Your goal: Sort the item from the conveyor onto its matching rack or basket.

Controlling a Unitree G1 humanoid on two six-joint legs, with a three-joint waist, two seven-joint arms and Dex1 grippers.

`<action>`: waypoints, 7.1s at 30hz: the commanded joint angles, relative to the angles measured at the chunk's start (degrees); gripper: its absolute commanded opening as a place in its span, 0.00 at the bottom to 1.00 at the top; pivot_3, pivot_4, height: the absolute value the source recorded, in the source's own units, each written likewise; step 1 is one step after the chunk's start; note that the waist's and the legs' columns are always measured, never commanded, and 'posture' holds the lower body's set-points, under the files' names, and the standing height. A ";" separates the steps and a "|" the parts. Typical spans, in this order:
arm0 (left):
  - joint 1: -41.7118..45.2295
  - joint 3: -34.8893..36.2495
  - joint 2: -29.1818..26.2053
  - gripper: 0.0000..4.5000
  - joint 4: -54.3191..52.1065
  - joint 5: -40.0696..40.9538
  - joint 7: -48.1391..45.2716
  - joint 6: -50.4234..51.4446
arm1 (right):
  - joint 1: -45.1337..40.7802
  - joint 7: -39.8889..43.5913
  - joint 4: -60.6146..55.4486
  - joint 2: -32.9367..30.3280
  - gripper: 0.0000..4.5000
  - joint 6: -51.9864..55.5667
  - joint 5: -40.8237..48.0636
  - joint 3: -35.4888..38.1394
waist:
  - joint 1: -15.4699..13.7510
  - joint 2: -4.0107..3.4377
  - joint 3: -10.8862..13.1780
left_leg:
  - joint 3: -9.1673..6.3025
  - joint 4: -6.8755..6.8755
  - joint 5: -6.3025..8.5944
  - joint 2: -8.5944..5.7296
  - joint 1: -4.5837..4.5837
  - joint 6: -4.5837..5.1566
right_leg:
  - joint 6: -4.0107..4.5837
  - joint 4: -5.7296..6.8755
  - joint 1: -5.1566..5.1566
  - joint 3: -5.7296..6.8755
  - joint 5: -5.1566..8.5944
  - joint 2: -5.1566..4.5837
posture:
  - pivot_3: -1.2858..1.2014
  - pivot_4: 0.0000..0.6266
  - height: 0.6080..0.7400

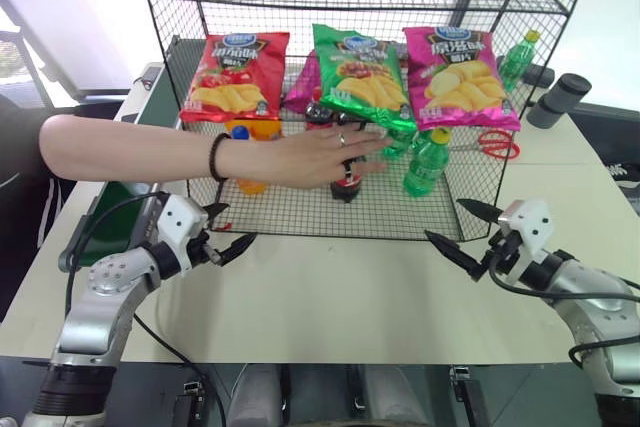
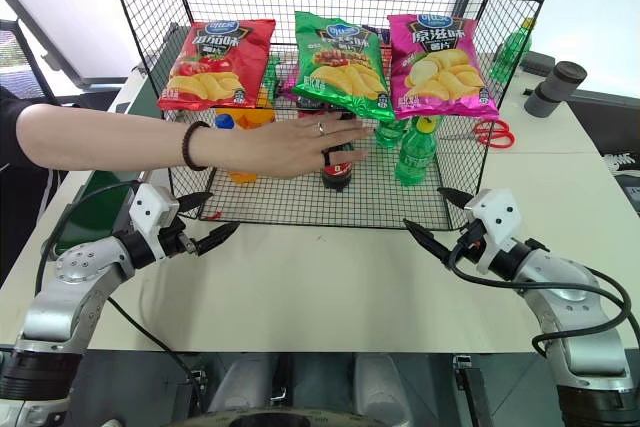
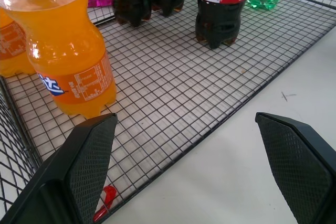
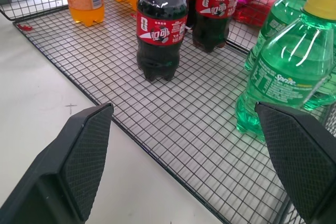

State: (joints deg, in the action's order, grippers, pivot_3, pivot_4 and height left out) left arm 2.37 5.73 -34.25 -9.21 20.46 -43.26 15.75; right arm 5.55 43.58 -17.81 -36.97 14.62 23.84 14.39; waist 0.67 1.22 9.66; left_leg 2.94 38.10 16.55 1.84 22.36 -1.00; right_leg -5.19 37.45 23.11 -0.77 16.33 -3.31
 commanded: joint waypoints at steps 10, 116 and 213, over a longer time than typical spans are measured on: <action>0.23 0.33 0.35 1.00 -2.21 -0.17 0.33 -0.41 | -0.30 0.06 -1.15 0.17 1.00 -0.74 0.53 0.69 | 0.01 0.00 0.00 | 0.00 0.00 0.00 0.00 0.00 0.00 | 0.00 0.00 0.00 0.00 0.00 0.00 | 0.52 0.24 1.00; 10.14 21.05 7.85 1.00 20.05 -3.26 30.16 -9.15 | -12.36 -0.53 -7.36 12.33 1.00 1.48 -0.22 -21.35 | 0.10 0.12 -0.06 | -0.05 0.05 0.00 0.00 0.00 -0.01 | -0.02 0.07 0.01 0.09 -0.02 -0.20 | 0.52 0.24 1.00; 21.28 -20.47 7.66 0.70 -2.47 3.47 -19.31 2.33 | -16.73 -1.64 -15.34 11.88 0.82 20.04 15.09 -21.06 | 0.07 0.27 0.14 | -0.08 0.01 0.01 0.00 0.20 0.03 | 0.00 -0.14 0.13 0.07 -0.01 0.11 | 0.52 0.24 1.00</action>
State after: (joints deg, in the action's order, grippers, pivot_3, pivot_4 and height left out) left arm 22.71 -15.13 -26.93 -10.15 23.75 -62.47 19.47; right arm -10.39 41.22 -31.11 -25.43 34.75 37.25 -6.18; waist 0.74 1.50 9.80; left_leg 2.85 38.12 16.56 1.84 22.56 -0.98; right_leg -5.20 37.31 23.24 -0.71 16.32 -3.20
